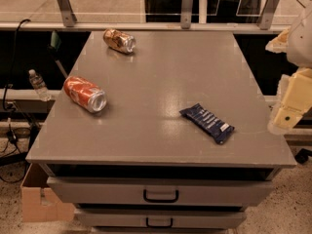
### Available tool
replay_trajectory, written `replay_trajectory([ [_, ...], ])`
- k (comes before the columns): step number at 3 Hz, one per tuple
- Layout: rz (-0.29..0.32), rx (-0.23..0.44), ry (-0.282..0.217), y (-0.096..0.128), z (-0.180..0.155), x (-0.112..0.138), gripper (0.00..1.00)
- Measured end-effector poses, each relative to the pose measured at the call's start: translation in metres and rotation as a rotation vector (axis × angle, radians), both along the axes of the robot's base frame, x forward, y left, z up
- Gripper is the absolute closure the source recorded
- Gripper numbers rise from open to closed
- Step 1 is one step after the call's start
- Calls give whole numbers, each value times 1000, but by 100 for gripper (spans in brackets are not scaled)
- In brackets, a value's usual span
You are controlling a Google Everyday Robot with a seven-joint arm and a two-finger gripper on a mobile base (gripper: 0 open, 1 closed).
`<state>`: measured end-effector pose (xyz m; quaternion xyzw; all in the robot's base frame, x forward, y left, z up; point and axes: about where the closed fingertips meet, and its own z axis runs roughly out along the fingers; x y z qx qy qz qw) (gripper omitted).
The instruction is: Place coke can upright
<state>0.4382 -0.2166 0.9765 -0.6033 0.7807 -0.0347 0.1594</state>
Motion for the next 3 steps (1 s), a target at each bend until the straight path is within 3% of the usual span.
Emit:
replay_trajectory([
  [1, 1, 3, -4, 1, 1, 0, 0],
  [2, 35, 36, 3, 47, -4, 16, 0],
  [3, 84, 98, 15, 142, -9, 57, 0],
])
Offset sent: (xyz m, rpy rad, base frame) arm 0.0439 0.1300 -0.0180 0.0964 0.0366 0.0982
